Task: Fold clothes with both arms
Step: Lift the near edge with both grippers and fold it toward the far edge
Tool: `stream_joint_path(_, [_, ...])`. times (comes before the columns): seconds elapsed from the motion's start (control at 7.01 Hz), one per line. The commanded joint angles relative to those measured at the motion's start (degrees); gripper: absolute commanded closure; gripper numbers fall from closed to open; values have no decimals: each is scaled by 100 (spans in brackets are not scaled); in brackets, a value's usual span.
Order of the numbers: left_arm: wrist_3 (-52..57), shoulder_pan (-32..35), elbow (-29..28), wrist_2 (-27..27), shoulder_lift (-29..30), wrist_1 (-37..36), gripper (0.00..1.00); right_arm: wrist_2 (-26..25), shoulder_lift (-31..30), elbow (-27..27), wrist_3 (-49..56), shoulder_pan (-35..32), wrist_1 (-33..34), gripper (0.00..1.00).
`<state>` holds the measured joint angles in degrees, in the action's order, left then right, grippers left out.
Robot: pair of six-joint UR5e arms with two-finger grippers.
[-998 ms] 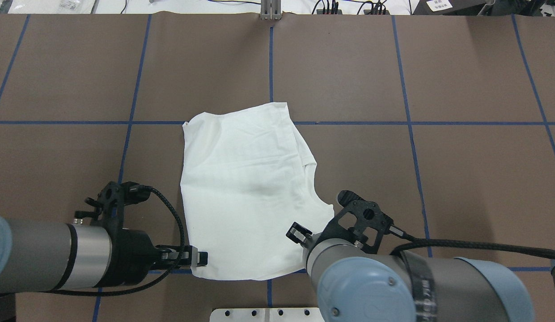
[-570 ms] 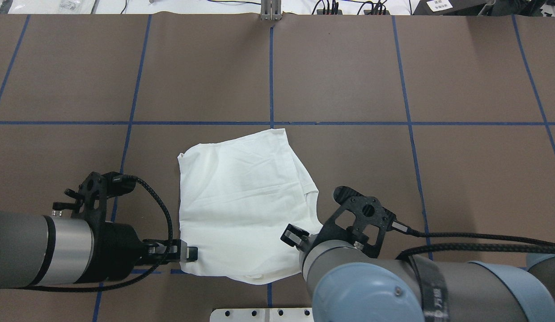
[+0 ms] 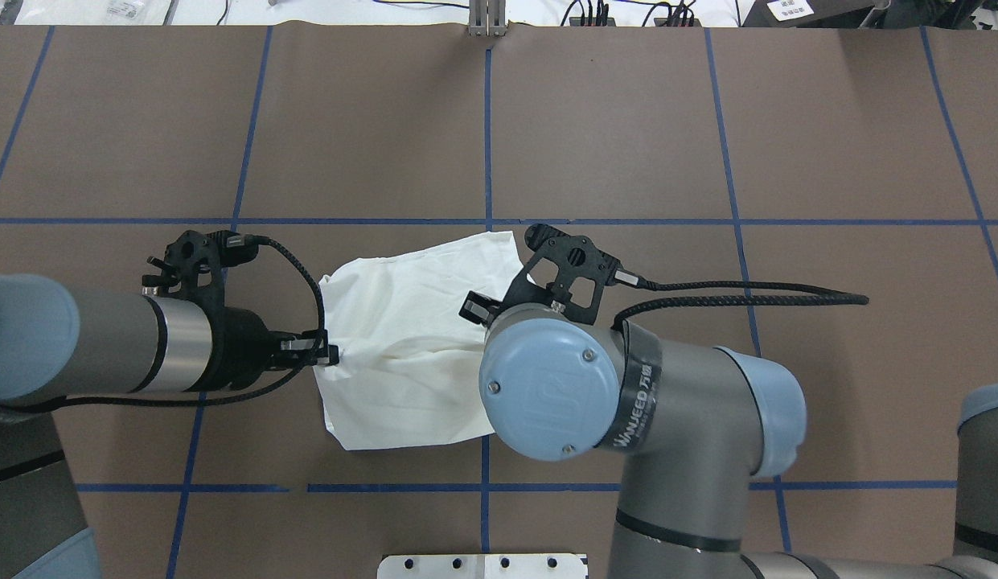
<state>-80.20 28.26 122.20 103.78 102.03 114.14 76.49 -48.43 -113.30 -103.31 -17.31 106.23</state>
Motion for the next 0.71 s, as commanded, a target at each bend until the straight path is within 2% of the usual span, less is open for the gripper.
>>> stream_joint_path(0.0, [364,442,-1193,-34,543,29,100,76,481,1400,319,-430,-873,100])
stream_joint_path(0.29, [548,487,-1925,-243,808,82,100,77,913,2658,416,-571,-1610,100])
stream_joint_path(0.43, [575,487,-2102,-253,870,82,100,77,992,3003,538,-624,-1954,100])
stream_joint_path(0.57, [576,496,-2095,-253,871,82,100,77,1028,3137,592,-642,-1966,100])
